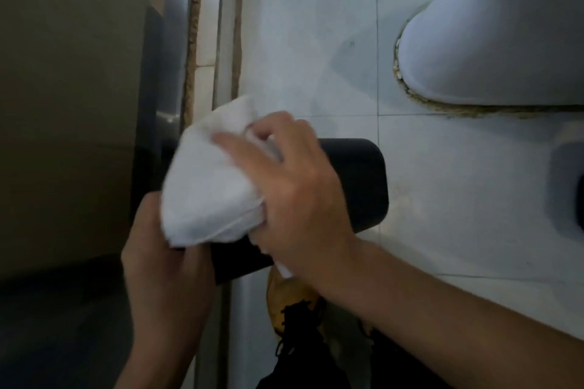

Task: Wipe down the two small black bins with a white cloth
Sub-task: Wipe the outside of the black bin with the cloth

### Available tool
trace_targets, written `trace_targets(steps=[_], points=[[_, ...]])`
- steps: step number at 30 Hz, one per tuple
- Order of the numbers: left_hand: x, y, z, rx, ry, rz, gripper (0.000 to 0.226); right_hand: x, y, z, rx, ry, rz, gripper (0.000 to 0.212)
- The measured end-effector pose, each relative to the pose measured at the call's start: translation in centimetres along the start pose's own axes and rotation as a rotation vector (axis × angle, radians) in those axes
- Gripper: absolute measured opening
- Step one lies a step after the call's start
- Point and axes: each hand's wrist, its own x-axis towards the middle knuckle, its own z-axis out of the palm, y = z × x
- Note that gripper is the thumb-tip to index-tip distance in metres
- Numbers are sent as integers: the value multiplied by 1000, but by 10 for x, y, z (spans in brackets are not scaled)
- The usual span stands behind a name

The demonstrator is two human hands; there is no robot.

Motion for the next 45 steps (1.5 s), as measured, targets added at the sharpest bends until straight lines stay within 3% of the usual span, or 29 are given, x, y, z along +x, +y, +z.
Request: trace_targets(steps=[2, 8, 11, 13, 17, 21, 23, 26, 29, 32, 36, 39, 42, 45], points=[[1, 3, 0, -5, 3, -14, 12, -2, 31, -13, -56, 43, 126, 52], [10, 16, -2, -77, -59, -59, 16, -13, 128, -54, -286, 115, 437, 52], [13, 16, -1, -84, -56, -61, 13, -8, 122, -61, -276, 249, 494, 48], [14, 15, -1, -95, -60, -57, 11, -4, 92, -56, -232, 263, 405, 51], [17, 14, 1, -57, -28, -17, 6, 6, 20, -35, -36, 130, 133, 53], [18, 10, 0, -93, -54, -54, 22, 4, 9, -9, -27, 16, -5, 51], [18, 10, 0, -55, -36, -22, 15, 8, 20, -8, -32, -8, -4, 49], [15, 14, 1, -40, -29, -16, 15, 19, 54, -22, -111, -65, 207, 47], [14, 16, 0, -44, -47, -37, 14, 28, 113, -47, -247, -140, 485, 18], [16, 17, 0, -60, -58, -45, 13, 25, 155, -69, -419, -243, 631, 10], [19, 18, 0, -74, -61, -48, 13, 15, 141, -80, -358, -25, 632, 5], [19, 18, 0, -85, -54, -54, 14, 23, 90, -78, -170, 154, 526, 26], [20, 17, 3, -52, -32, -29, 13, 36, 41, -61, 93, 13, 388, 46], [20, 16, 4, 28, 16, 6, 12, 39, 21, -30, 17, -186, 200, 56]])
